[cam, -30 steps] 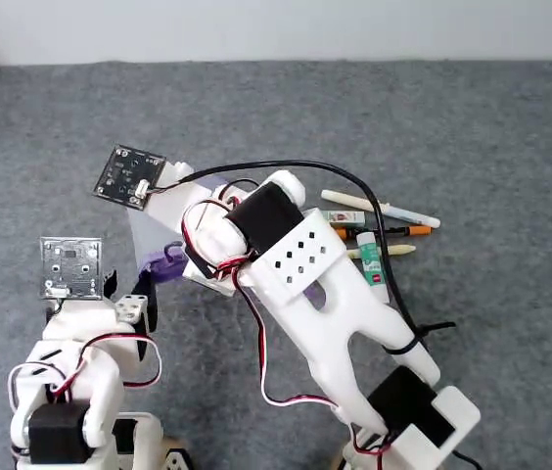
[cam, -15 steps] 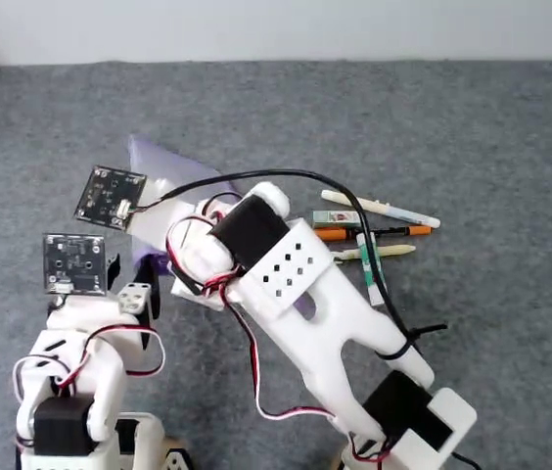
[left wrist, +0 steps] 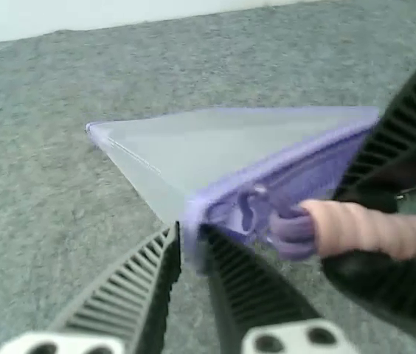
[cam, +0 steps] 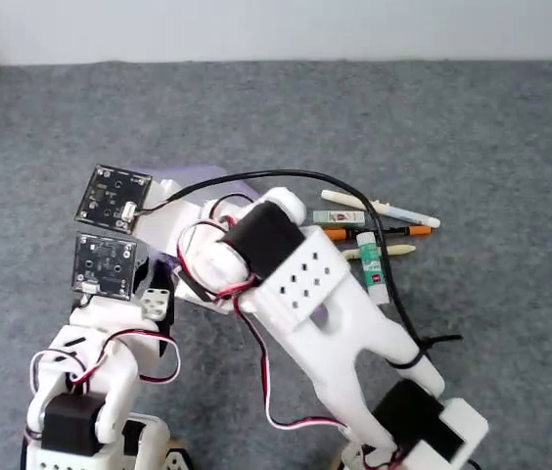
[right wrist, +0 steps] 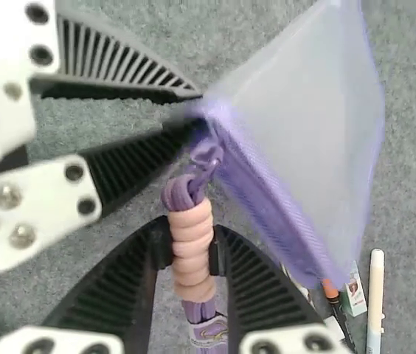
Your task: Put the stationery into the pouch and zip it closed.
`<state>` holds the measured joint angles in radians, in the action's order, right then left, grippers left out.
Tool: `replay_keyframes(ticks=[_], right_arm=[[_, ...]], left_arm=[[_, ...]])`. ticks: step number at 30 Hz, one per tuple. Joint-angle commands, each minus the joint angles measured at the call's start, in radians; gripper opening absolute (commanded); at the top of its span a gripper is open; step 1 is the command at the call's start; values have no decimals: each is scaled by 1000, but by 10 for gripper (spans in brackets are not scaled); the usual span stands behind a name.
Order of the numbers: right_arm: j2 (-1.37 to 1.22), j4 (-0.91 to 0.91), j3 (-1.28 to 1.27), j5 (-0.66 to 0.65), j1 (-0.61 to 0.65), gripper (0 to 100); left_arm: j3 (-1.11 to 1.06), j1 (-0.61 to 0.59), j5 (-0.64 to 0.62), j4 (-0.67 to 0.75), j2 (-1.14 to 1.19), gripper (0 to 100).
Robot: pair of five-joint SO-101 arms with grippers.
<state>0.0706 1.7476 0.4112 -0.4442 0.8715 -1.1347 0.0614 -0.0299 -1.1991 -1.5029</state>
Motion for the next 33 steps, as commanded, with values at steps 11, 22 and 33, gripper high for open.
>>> replay_keyframes(ticks=[11,22,33], right_arm=[[110,47,44,6,-211,9],[110,47,44,-38,-420,9],[193,48,44,-51,-371,113]], left_arm=[[64,-95,31,-49,15,10],[145,-242,20,-190,15,9],[223,-235,2,-270,17,9]])
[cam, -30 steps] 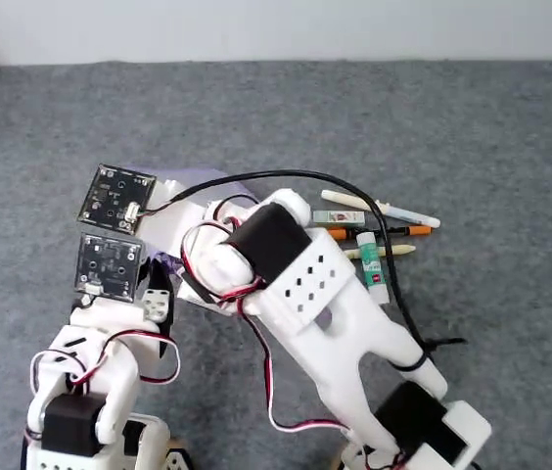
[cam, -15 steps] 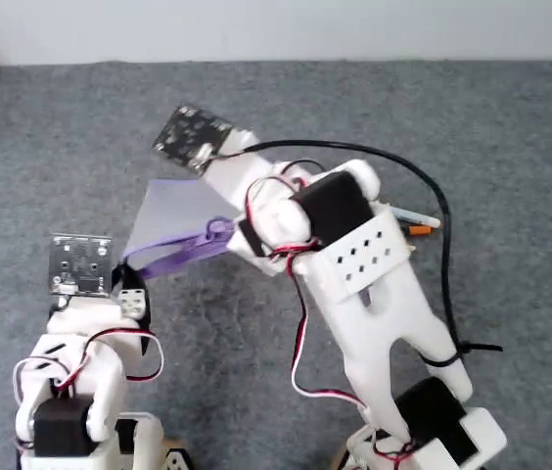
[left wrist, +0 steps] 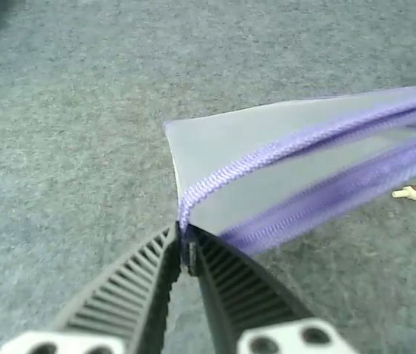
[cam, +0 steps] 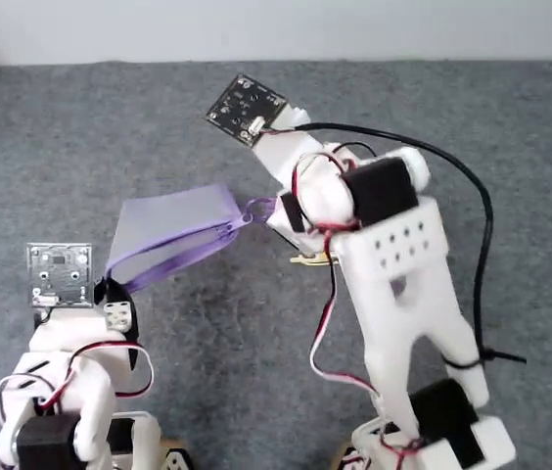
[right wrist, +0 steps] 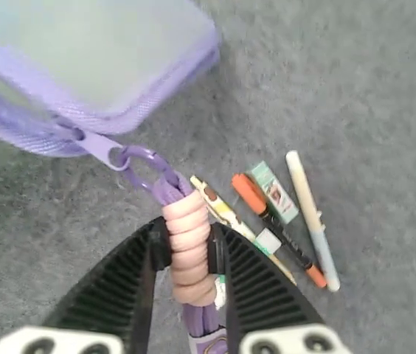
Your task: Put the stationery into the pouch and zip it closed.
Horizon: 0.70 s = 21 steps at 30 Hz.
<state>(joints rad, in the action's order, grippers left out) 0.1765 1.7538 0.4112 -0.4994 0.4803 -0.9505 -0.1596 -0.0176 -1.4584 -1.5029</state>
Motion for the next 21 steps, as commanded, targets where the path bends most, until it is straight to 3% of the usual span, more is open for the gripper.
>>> replay_keyframes(ticks=[1,4,13,21], right_arm=[[107,42,44,35,33,165],[145,44,41,130,38,247],[216,42,-222,144,-139,167],[39,41,-354,199,-305,167]], left_arm=[[39,-14,-11,-11,17,9],[39,-12,-11,-11,17,9],[41,-12,-58,-5,17,9],[82,-12,-74,-14,17,9]])
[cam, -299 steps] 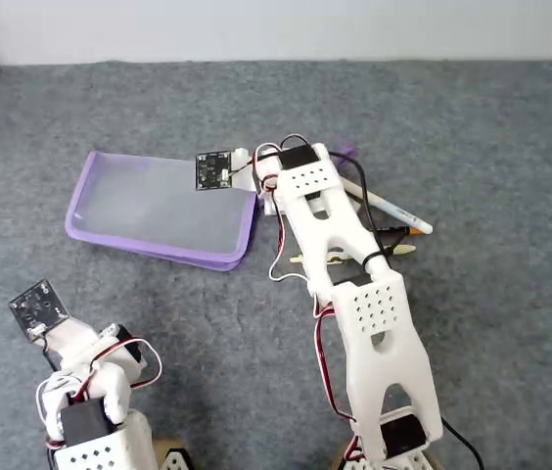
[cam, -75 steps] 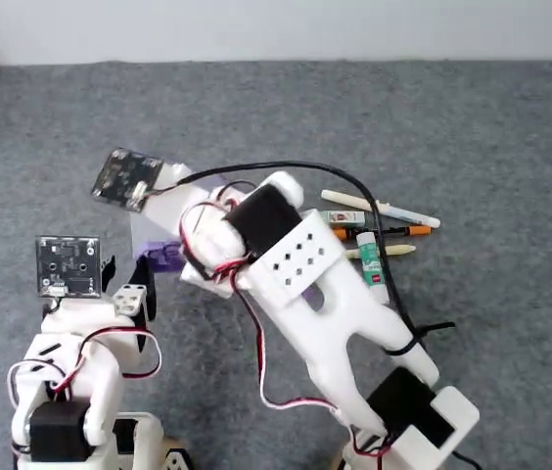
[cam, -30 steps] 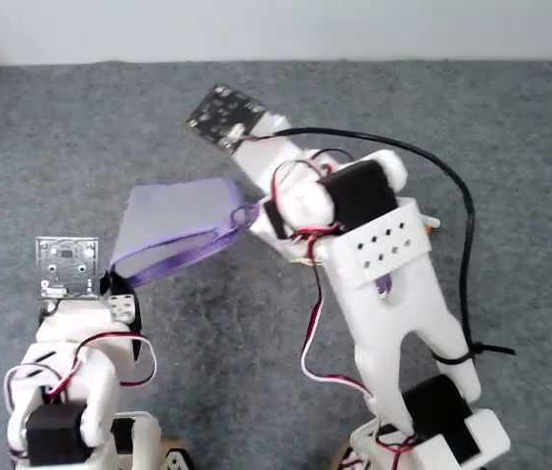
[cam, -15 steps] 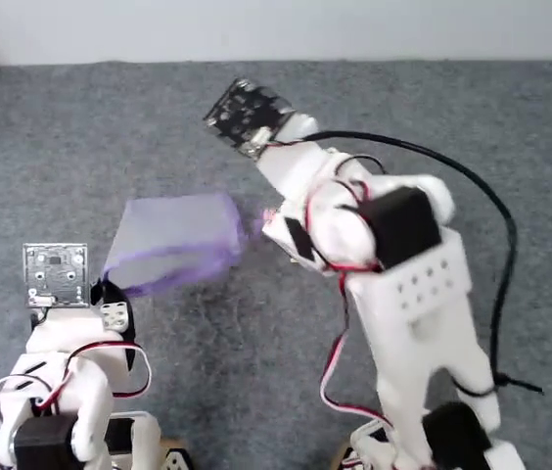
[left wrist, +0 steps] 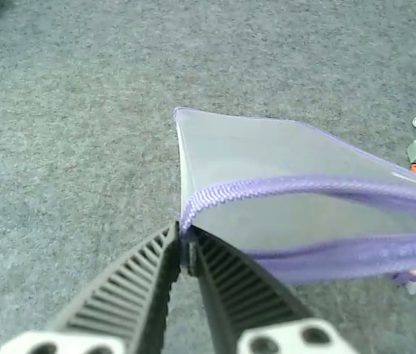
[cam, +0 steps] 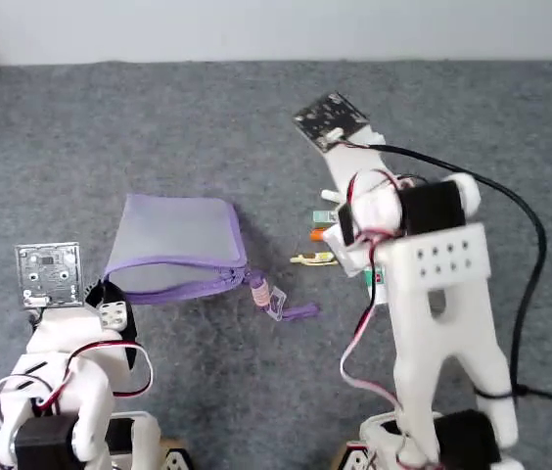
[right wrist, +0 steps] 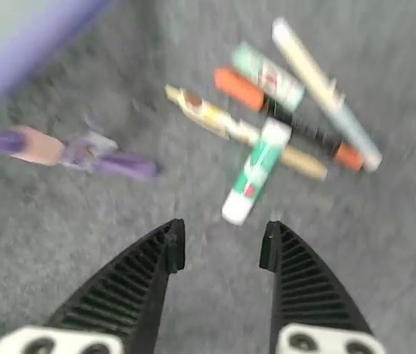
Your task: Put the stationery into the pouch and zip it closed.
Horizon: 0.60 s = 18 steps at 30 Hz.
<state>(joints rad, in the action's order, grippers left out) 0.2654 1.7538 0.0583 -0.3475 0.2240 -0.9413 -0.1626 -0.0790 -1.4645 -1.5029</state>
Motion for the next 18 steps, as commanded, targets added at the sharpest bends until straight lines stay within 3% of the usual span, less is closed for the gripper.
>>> replay_keyframes(ticks=[1,8,18], right_arm=[[-74,41,2,60,-54,168],[-171,38,2,71,-58,169],[-344,-42,2,121,-107,167]], left_arm=[[91,-9,-12,-18,17,9],[166,127,-57,-123,18,9],[159,199,-95,-118,18,9]])
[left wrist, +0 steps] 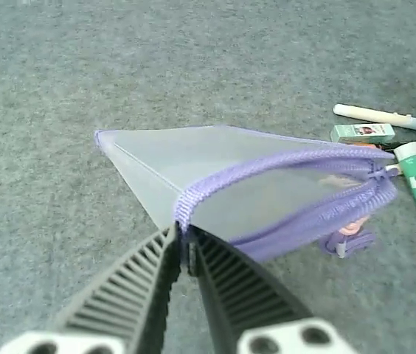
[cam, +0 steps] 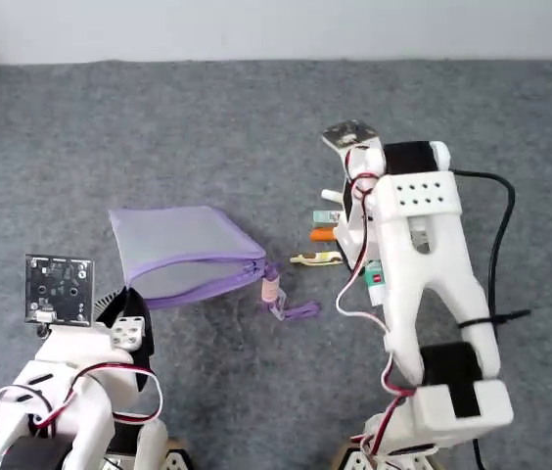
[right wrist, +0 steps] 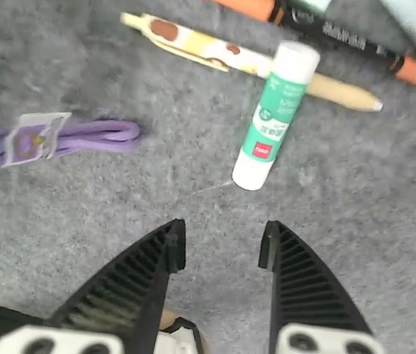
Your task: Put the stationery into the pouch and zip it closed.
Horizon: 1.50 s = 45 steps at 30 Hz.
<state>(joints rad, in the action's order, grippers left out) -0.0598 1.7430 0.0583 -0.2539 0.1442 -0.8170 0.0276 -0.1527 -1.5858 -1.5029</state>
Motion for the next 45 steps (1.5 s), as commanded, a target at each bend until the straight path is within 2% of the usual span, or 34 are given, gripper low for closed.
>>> replay_keyframes(ticks=[1,16,22,28,34,39,45], right_arm=[[-36,-51,2,29,-30,167],[-254,-232,2,32,-36,165],[-285,-234,2,25,-30,27],[-282,-205,2,25,-35,13],[-263,-185,75,25,-35,27],[-266,-154,212,25,-53,153],[-406,-156,330,25,-54,156]], left_arm=[[35,11,-21,3,18,9],[33,6,-21,3,18,9],[31,5,-23,3,18,9],[8,5,-23,3,17,10],[8,5,-23,5,17,10],[10,5,-23,5,17,10],[8,5,-23,12,17,10]])
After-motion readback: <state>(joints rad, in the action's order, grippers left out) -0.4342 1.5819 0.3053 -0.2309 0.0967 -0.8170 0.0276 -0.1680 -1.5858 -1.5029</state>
